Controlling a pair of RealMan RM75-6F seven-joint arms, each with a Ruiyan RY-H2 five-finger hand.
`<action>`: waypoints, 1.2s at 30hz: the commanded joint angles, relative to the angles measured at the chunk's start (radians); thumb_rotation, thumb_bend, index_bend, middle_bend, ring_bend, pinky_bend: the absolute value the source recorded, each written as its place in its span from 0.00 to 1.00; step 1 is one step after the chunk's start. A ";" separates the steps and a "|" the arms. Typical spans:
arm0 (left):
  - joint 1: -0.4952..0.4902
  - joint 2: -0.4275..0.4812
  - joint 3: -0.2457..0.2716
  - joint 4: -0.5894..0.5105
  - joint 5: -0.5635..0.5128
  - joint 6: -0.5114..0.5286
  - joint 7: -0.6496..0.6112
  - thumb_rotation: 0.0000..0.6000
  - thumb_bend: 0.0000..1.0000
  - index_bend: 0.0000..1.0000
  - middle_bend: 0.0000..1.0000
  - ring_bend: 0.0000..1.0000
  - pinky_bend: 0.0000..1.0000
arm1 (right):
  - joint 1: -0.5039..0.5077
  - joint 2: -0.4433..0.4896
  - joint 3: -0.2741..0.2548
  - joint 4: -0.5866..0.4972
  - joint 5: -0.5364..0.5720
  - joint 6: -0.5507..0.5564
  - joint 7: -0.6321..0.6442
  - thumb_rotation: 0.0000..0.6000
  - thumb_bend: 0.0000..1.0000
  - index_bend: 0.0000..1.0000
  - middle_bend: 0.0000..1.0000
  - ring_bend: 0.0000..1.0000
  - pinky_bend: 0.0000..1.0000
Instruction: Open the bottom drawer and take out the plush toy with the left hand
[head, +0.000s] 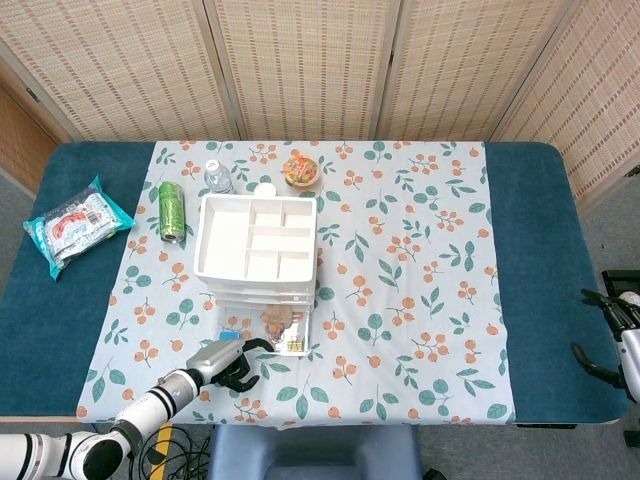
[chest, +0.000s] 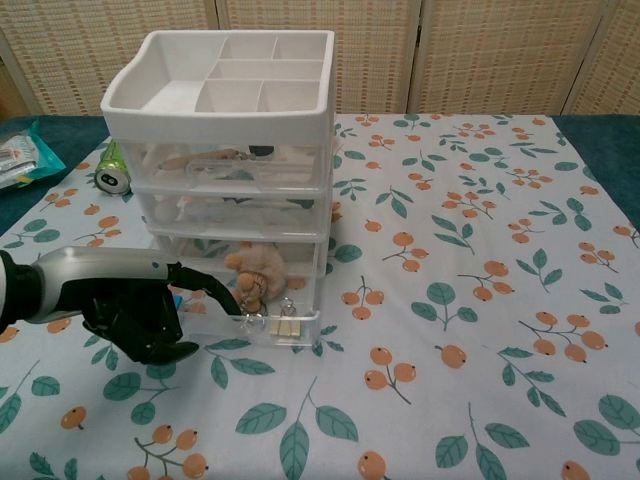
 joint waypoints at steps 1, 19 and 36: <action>0.001 0.002 0.001 -0.003 0.001 -0.001 -0.005 1.00 0.45 0.24 0.92 1.00 1.00 | 0.000 0.000 0.000 0.000 0.000 -0.001 0.000 1.00 0.33 0.14 0.27 0.24 0.22; 0.031 0.021 0.016 -0.043 0.073 0.038 -0.017 1.00 0.45 0.20 0.91 1.00 1.00 | -0.003 -0.001 0.000 0.004 0.001 0.004 0.005 1.00 0.33 0.14 0.27 0.24 0.22; 0.115 0.053 0.005 0.033 0.550 0.257 -0.050 1.00 0.45 0.30 0.91 1.00 1.00 | 0.004 0.043 0.021 -0.022 -0.020 0.038 -0.015 1.00 0.33 0.14 0.27 0.25 0.22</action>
